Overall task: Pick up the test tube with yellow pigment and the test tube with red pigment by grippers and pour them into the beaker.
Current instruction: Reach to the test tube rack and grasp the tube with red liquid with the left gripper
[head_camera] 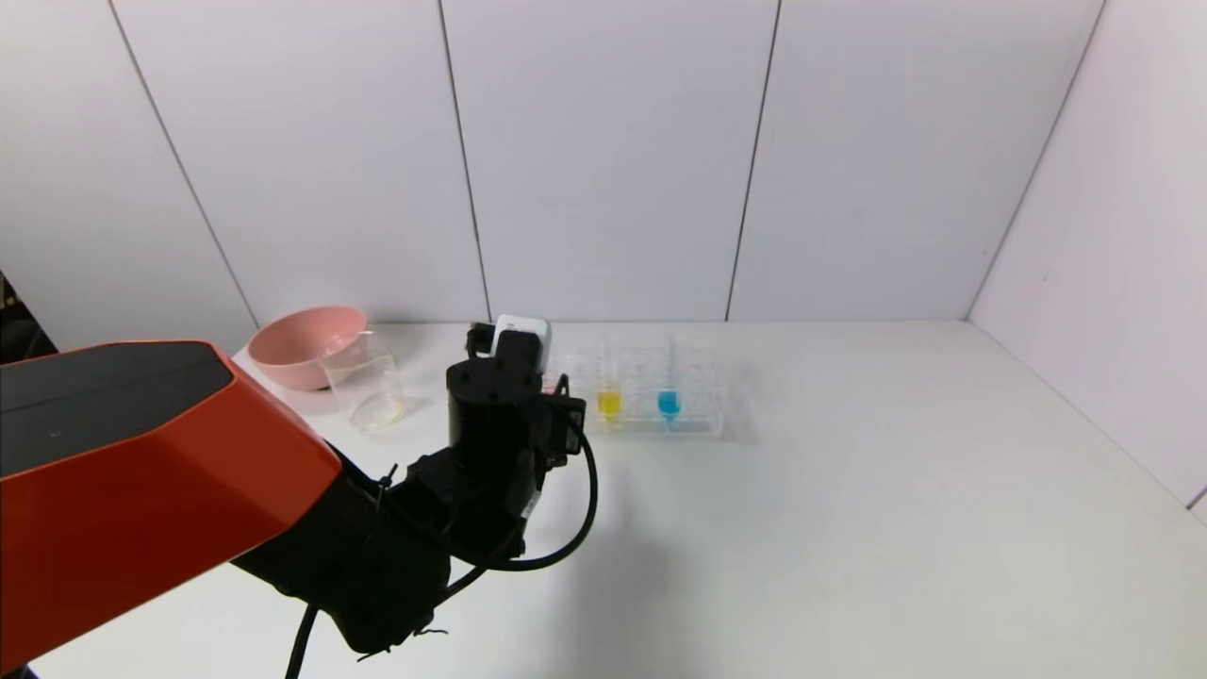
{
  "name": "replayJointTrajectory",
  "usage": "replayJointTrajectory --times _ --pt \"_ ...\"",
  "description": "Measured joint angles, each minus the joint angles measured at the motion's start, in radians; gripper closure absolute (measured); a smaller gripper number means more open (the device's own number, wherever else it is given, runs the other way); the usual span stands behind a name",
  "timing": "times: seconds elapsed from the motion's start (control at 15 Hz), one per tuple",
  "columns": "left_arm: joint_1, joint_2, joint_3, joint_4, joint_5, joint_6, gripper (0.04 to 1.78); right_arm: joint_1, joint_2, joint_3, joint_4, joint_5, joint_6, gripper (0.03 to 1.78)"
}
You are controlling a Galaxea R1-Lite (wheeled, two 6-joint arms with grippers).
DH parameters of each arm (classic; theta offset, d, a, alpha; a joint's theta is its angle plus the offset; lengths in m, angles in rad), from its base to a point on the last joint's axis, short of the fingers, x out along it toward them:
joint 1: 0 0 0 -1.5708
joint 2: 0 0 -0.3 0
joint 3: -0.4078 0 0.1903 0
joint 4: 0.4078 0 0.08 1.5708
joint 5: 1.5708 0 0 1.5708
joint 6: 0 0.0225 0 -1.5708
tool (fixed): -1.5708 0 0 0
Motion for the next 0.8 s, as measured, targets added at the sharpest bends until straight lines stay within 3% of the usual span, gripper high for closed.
replayJointTrajectory --times 0.13,0.33,0.47,0.8 --pt "-0.002 0.034 0.000 -0.035 0.003 -0.006 0.53 0.000 0.000 0.000 0.000 0.000 0.000 0.10" --pt "-0.001 0.064 -0.010 -0.051 0.004 -0.008 0.21 0.000 0.000 0.000 0.000 0.000 0.000 0.10" --pt "0.000 0.078 -0.014 -0.082 0.004 -0.006 0.12 0.000 0.000 0.000 0.000 0.000 0.000 0.10" --pt "0.019 0.109 -0.039 -0.115 -0.006 0.001 0.11 0.000 0.000 0.000 0.000 0.000 0.000 0.10"
